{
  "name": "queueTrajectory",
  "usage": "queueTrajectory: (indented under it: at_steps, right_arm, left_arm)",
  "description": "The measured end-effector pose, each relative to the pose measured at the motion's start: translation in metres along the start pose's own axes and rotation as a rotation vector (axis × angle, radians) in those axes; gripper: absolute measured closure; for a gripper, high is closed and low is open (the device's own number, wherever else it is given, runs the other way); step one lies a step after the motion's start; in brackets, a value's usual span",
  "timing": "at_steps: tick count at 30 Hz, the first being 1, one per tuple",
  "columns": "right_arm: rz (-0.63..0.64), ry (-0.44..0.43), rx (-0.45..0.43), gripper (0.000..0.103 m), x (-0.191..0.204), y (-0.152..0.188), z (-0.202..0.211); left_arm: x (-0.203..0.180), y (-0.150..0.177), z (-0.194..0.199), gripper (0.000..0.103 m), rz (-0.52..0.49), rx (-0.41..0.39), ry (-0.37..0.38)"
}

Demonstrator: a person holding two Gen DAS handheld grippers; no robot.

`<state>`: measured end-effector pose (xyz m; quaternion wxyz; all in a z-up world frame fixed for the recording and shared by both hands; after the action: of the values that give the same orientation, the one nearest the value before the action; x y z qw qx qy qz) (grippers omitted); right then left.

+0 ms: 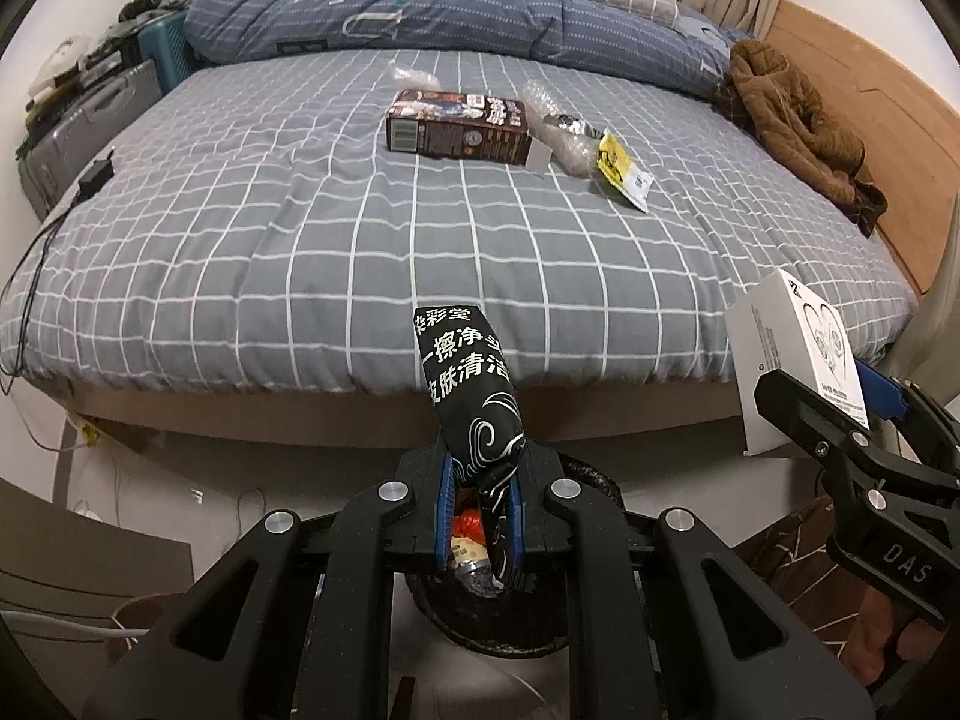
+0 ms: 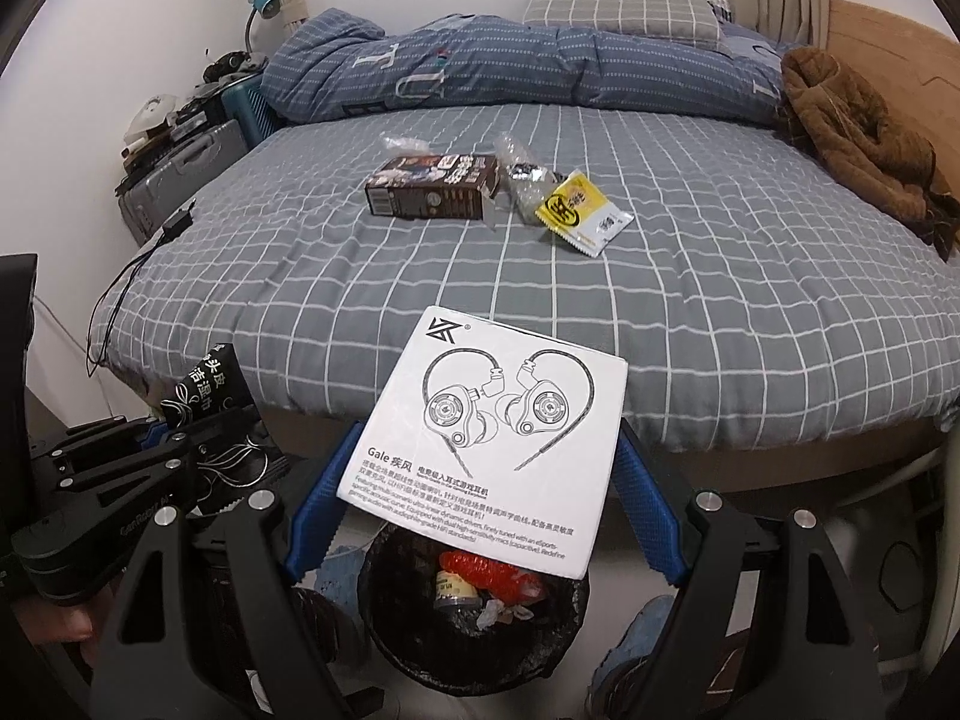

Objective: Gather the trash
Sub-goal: 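Carry the wet-wipe packet and earphone box over the black trash bin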

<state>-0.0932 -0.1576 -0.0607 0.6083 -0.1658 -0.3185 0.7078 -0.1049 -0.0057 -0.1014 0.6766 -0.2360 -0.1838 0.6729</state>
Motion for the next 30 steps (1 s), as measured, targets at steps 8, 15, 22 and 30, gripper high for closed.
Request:
queueTrajectory:
  at_steps: [8,15,22,30]
  right_arm:
    - [-0.002,-0.009,0.040,0.026,0.001,0.027,-0.010]
    - [-0.013,-0.009,0.085,0.026,-0.001,0.054,-0.025]
    - [-0.010,-0.011,0.147,0.026,0.001,0.084,-0.049]
    - [0.004,-0.037,0.231,0.026,0.015,0.112,-0.080]
  left_arm:
    - [0.001,0.029,-0.018,0.090,0.002,0.041,-0.007]
    - [0.004,0.054,-0.040,0.090,0.012,0.088,-0.010]
    - [0.016,0.080,-0.063,0.090,0.032,0.131,-0.008]
    - [0.039,0.099,-0.080,0.090,0.072,0.165,-0.015]
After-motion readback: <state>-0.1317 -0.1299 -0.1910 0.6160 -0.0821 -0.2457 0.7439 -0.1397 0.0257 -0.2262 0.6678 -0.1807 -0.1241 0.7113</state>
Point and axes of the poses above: each gripper's, at about its wrist camera, not at the fingertips, and z roughly against the way its jaws point, x to its left, y to its underside, the point moved 9 cm from there along -z, roughly the way its jaws point, and after that the axes turned 1 degree about -y, right-handed, at the moved point
